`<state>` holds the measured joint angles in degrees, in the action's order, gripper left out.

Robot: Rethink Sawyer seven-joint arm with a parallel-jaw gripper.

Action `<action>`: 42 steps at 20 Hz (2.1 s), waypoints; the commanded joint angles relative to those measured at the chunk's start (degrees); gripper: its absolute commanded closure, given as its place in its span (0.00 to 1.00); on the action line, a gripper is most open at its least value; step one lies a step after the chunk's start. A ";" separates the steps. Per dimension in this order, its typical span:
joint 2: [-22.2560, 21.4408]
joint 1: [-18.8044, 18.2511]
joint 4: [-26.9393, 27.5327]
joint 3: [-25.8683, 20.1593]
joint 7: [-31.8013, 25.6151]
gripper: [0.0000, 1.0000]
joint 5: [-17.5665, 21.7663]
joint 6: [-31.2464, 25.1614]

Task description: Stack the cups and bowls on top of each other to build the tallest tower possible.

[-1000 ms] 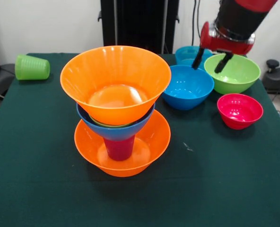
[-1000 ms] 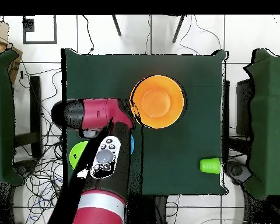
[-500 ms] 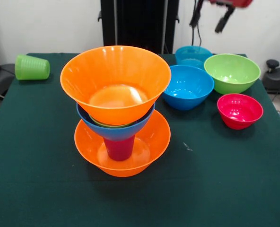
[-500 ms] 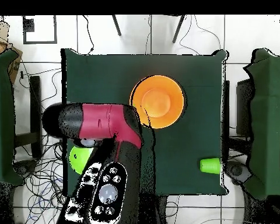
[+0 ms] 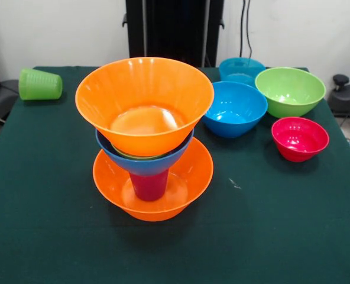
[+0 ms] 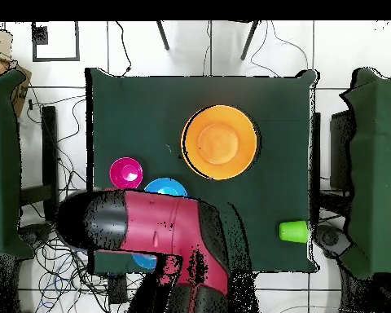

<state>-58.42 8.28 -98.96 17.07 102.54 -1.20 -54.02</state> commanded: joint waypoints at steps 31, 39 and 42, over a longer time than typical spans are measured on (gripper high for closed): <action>-12.06 -45.70 -23.56 -24.80 -34.24 0.00 13.74 14.72; -10.56 -51.88 -20.78 -29.36 -36.40 0.00 17.03 13.27; -10.05 -53.90 -19.85 -31.24 -36.38 0.00 18.48 12.70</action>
<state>-72.51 -44.03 -118.81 -6.24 85.20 11.36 -39.81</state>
